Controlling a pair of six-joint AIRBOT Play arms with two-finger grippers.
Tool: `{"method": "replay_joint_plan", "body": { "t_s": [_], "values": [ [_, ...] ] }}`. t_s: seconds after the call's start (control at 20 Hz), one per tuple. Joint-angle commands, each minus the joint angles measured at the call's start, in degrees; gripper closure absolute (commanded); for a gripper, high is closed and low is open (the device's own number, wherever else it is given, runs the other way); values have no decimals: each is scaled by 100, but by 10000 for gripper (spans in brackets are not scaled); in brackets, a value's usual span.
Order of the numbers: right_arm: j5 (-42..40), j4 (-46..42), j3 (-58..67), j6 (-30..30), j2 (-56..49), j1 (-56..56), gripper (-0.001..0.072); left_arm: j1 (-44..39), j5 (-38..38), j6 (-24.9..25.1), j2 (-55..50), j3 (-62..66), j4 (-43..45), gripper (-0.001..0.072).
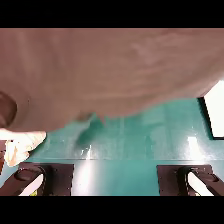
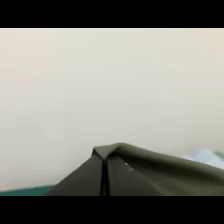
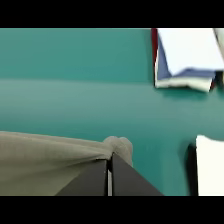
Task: Fold the shirts.
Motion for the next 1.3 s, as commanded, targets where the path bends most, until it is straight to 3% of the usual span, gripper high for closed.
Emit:
{"method": "replay_joint_plan", "body": {
  "t_s": [0.0, 0.25, 0.4, 0.55, 0.6, 0.65, 0.7, 0.85, 0.95, 1.0, 1.25],
  "values": [
    [850, -2, -188, 249, -586, 7, 699, 7, -621, -20, -933, -363, 498, 682],
    [721, -13, -1801, 339, -1272, 227, 699, 7, -824, -155, -3270, -890, 48, 681],
    [-560, -7, -2398, 332, -1950, 319, 698, 7, -511, -157, -4413, -887, -4, 681],
    [-1504, 55, -2380, 328, -2653, 319, 695, 7, -323, -155, -4804, -887, 17, 673],
    [-1506, 98, -2232, 326, -2898, 319, 591, 7, -267, -153, -4795, -874, 22, 431],
    [-1388, 240, -2041, 267, -3112, 282, 358, 7, -280, -153, -4776, -804, 35, 105],
    [-1209, 516, -1805, 129, -3309, 223, 303, 31, -446, -153, -4752, -691, 59, 91],
    [-693, 1519, -1480, -472, -3456, 61, 304, 223, -1858, -87, -4752, -243, 55, 94],
    [-579, 1692, -1891, -699, -3128, 7, 304, 374, -2949, -87, -4730, -367, 31, 94],
    [-616, 1692, -2262, -750, -2859, 7, 305, 389, -3134, -90, -4651, -619, 15, 94],
    [-706, 1700, -4037, -868, -1517, -72, 305, 358, -2382, -57, -3171, -3333, -249, 93]
  ]
}}
